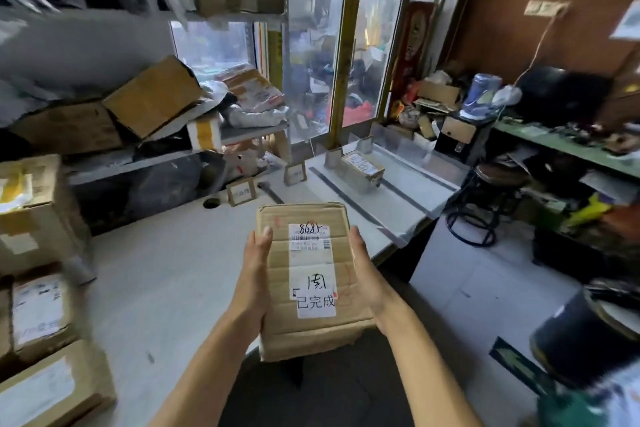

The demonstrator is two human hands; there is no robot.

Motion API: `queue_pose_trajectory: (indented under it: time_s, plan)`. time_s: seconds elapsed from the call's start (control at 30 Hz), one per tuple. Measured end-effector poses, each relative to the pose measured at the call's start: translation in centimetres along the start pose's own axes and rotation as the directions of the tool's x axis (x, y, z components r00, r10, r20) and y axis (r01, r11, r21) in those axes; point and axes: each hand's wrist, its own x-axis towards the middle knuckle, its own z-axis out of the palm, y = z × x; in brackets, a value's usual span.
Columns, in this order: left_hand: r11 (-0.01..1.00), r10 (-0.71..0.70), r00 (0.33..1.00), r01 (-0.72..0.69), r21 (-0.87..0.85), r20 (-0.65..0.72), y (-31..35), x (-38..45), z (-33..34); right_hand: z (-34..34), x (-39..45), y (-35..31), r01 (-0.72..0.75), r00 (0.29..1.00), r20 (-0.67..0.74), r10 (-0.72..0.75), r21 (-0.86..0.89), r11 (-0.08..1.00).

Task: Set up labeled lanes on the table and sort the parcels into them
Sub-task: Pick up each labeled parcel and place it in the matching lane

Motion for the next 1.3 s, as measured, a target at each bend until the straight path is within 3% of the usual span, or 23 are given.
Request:
queue_pose_trajectory:
  time_s: [0.2, 0.37, 0.47, 0.57, 0.87, 1.0, 1.07, 1.17, 1.3]
  plan:
    - [0.998, -0.052, 0.998, 0.051, 0.041, 0.038, -4.7, 5.3, 12.1, -13.1, 0.3, 0.4, -0.066, 0.993, -0.103, 0.062, -0.034, 0.997]
    - [0.993, -0.117, 0.992, 0.115, 0.036, 0.049, -8.7, 9.8, 21.4, -22.8, -0.7, -1.7, 0.040, 0.953, -0.300, -0.046, -0.026, 0.999]
    - [0.992, -0.123, 0.990, 0.122, 0.011, 0.071, -9.6, 11.0, 26.3, -27.6, -0.4, -1.6, 0.053, 0.942, -0.329, -0.064, -0.042, 0.998]
    - [0.998, -0.063, 0.992, 0.064, -0.002, 0.113, -9.5, 11.5, 30.5, -31.4, 0.7, -1.5, 0.032, 0.956, -0.289, -0.040, -0.032, 0.999]
    - [0.989, -0.132, 0.984, 0.139, -0.048, 0.121, -11.9, 17.0, 38.7, -41.1, 6.4, 0.2, -0.037, 0.967, -0.254, 0.030, -0.022, 0.999]
    - [0.988, -0.122, 0.990, 0.128, -0.089, 0.071, -13.8, 22.0, 41.4, -46.5, 11.8, 1.5, 0.033, 0.953, -0.295, -0.068, -0.122, 0.992]
    - [0.989, -0.100, 0.994, 0.103, -0.110, 0.031, -14.4, 25.0, 42.8, -48.8, 15.2, 1.2, 0.020, 0.973, -0.223, -0.062, -0.186, 0.982]
    - [0.985, -0.085, 0.995, 0.075, -0.155, -0.053, -14.9, 29.1, 44.9, -51.9, 20.1, 0.2, -0.080, 0.995, -0.081, 0.063, -0.233, 0.969]
    - [0.977, -0.034, 0.985, -0.003, -0.215, -0.169, -15.0, 32.7, 47.1, -54.4, 24.5, -1.9, -0.149, 0.984, 0.066, 0.165, -0.197, 0.969]
